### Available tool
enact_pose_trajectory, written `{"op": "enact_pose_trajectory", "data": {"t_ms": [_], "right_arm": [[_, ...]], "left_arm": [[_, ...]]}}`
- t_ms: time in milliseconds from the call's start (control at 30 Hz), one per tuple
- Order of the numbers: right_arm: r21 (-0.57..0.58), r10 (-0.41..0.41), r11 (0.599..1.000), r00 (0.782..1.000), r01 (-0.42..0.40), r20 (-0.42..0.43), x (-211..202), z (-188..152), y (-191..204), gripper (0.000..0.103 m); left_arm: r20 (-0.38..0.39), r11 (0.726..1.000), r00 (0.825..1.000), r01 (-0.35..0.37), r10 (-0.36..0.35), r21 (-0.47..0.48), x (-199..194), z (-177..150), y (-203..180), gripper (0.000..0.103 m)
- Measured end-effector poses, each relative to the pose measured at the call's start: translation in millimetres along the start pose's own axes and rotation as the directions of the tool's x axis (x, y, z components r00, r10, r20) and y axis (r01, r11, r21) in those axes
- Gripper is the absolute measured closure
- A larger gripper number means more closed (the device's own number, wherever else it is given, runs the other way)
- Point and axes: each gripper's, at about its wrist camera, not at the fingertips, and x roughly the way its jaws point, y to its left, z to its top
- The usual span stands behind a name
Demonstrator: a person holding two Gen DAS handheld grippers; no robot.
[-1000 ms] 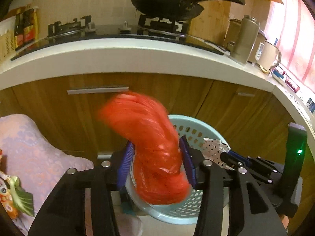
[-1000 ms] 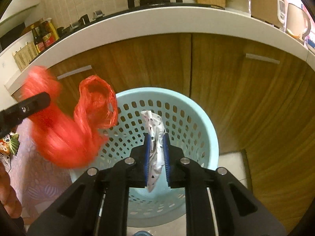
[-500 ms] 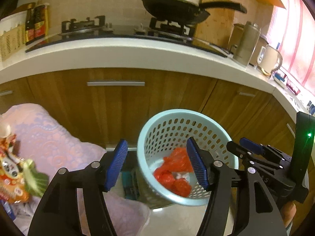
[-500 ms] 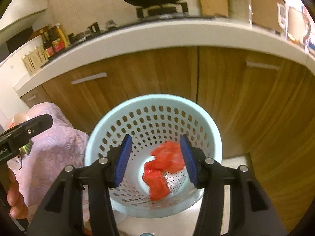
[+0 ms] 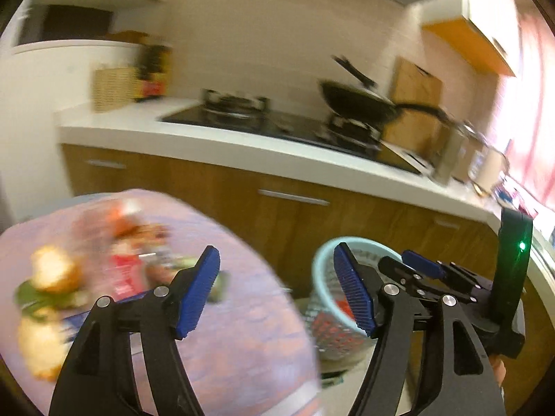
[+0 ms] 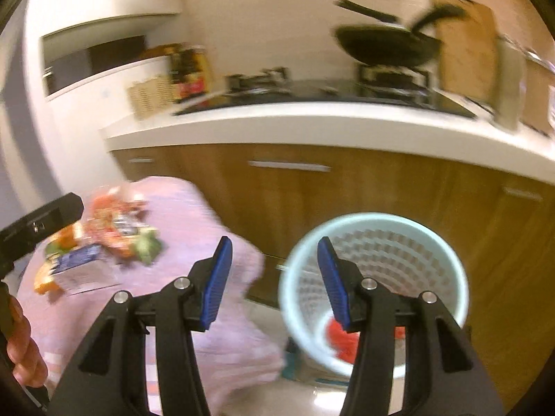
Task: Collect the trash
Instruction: 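Grasp the orange peel with the left tool while the right tool grasps the snack wrapper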
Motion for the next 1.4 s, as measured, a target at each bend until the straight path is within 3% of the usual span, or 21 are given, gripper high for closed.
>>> {"op": "enact_pose_trajectory", "data": {"t_ms": [133, 267, 433, 500, 667, 833, 933, 1000, 1233, 1400], "right_arm": [[-0.076, 0.089, 0.993, 0.996, -0.089, -0.007, 7.7, -4.1, 48.9, 0.055], [-0.121, 0.167, 0.978, 0.985, -0.170, -0.034, 21.4, -10.7, 85.3, 0.055], [-0.155, 0.209, 0.964, 0.977, -0.214, -0.049, 42.4, -13.6, 119.1, 0.055], [-0.156, 0.230, 0.960, 0.972, -0.234, -0.042, 52.9, -12.2, 126.7, 0.055], [-0.149, 0.253, 0.956, 0.967, -0.254, -0.028, 74.2, -10.6, 140.4, 0.055], [-0.188, 0.236, 0.954, 0.972, -0.234, -0.011, 83.0, -6.5, 153.4, 0.055], [-0.206, 0.223, 0.953, 0.975, -0.223, -0.021, 89.8, -4.6, 159.3, 0.055], [-0.207, 0.219, 0.953, 0.975, -0.222, -0.035, 96.2, -3.1, 161.4, 0.055], [-0.188, 0.217, 0.955, 0.972, -0.231, -0.091, 113.7, 2.3, 160.7, 0.055], [-0.207, 0.257, 0.939, 0.960, -0.276, -0.116, 112.6, 3.1, 169.2, 0.055]], "left_arm": [[0.029, 0.985, 0.989, -0.143, 0.146, -0.100, -46.5, -9.1, 54.2, 0.034], [0.023, 0.929, 0.945, -0.317, 0.327, -0.192, -91.4, -25.3, 112.6, 0.034], [-0.065, 0.865, 0.912, -0.404, 0.404, -0.298, -114.2, -48.4, 172.9, 0.034], [-0.092, 0.850, 0.916, -0.398, 0.391, -0.346, -115.4, -58.3, 191.3, 0.034], [-0.129, 0.831, 0.948, -0.318, 0.292, -0.456, -99.7, -79.4, 219.3, 0.035], [-0.150, 0.831, 0.966, -0.256, 0.208, -0.494, -75.7, -93.2, 231.7, 0.036], [-0.175, 0.829, 0.968, -0.246, 0.181, -0.503, -58.8, -93.5, 234.0, 0.038], [-0.196, 0.829, 0.965, -0.249, 0.172, -0.501, -49.0, -93.2, 234.8, 0.043], [-0.241, 0.832, 0.955, -0.270, 0.170, -0.485, -34.0, -96.6, 236.2, 0.079], [-0.239, 0.810, 0.955, -0.280, 0.179, -0.516, -45.7, -102.3, 242.6, 0.091]]}}
